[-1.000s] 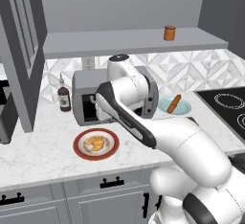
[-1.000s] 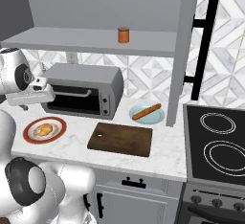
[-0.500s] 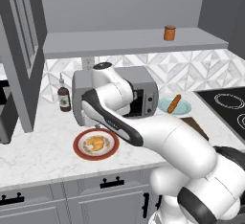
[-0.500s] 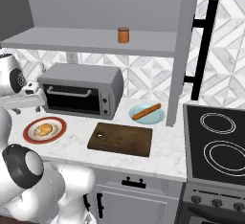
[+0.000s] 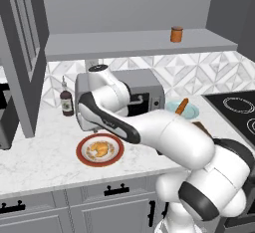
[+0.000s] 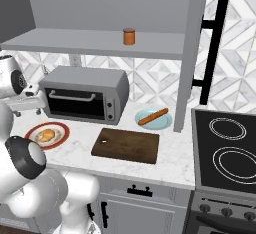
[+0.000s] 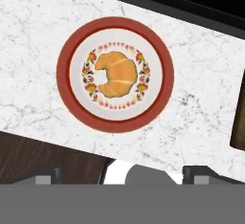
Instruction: From the different types of pastries on the counter, select a croissant and place it on the cutting board. Then retrieve a jar of jam from the cabinet and place it alongside the croissant on the cutting board.
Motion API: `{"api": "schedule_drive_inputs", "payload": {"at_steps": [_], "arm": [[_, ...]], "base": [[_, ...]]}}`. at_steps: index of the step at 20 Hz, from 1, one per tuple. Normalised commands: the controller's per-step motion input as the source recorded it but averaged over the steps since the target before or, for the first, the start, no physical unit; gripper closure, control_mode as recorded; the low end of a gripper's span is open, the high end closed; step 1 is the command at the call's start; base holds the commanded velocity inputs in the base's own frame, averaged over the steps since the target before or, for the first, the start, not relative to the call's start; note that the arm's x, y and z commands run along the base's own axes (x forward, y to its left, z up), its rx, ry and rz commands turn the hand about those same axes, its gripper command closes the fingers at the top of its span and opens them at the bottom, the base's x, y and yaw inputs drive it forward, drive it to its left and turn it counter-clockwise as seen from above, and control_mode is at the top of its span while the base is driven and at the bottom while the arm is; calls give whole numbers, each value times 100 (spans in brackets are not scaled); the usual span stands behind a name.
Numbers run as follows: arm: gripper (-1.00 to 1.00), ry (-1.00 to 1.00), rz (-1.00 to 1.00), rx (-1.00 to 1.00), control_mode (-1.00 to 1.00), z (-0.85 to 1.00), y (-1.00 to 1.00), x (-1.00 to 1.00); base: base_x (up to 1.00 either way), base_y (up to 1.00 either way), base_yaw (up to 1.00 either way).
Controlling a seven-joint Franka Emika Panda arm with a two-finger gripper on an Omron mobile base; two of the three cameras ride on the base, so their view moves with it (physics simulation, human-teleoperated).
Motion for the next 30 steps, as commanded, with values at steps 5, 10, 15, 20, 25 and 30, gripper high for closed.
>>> {"api": "schedule_drive_inputs", "payload": {"at_steps": [5, 10, 15, 20, 25, 30], "arm": [[-100, 0, 3, 0, -100, -26, 1, 28], [-100, 0, 3, 0, -100, -40, 8, 56], [-100, 0, 3, 0, -100, -45, 23, 36], [-100, 0, 3, 0, -100, -46, 29, 28], [-100, 0, 3, 0, -100, -37, 1, 5], [-100, 0, 2, 0, -100, -35, 0, 3]], "base": [[0, 0, 0], [0, 0, 0], [0, 0, 0], [0, 0, 0], [0, 0, 0], [0, 0, 0]]}}
